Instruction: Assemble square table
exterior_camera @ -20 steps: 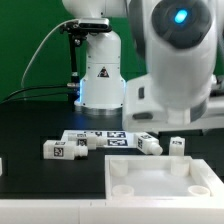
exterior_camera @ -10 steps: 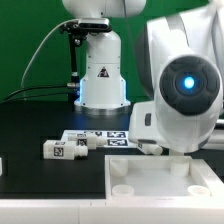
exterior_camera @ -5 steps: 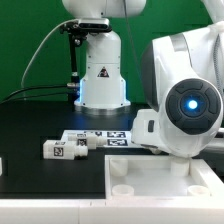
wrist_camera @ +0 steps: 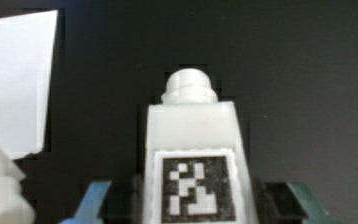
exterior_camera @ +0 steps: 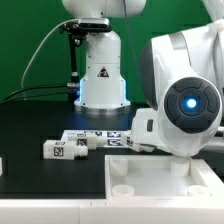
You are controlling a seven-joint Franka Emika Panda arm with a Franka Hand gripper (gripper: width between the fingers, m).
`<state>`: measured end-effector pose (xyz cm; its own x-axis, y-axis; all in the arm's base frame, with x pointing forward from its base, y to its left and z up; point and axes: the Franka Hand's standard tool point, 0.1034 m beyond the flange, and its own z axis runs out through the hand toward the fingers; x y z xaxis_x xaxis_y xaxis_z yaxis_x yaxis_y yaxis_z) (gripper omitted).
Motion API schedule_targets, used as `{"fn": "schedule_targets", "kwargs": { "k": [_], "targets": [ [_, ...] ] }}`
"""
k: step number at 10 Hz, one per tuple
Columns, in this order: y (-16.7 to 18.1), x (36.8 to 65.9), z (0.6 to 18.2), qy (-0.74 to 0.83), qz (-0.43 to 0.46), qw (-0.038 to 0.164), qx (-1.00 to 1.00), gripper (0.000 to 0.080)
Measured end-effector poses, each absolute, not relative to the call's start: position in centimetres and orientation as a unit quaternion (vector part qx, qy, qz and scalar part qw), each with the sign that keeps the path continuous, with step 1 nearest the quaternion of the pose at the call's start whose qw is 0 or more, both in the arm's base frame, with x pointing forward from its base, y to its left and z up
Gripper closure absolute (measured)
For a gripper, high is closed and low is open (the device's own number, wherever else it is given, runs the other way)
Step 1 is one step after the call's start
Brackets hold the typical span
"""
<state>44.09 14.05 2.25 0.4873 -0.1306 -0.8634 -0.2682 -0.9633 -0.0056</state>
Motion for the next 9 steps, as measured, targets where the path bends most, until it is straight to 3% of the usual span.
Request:
{"fn": "schedule_targets", "kwargs": {
  "k": [3,4,6,8,9],
  "targets": [
    [12.9,47.7,7.6,0.084,0.475,0.100,-0.870,0.0516],
    [12.9,48.3,9.0,0.080,0.473,0.101,-0.872,0.0516],
    [13.3,49.5,7.4,0.091,0.414,0.103,-0.900,0.0515],
    [12.4,50.7,7.5,0.086,0.336,0.112,-0.931,0.0515],
    [11.4,52.1,9.0,0.057,0.319,0.118,-0.939,0.0515]
  ]
}}
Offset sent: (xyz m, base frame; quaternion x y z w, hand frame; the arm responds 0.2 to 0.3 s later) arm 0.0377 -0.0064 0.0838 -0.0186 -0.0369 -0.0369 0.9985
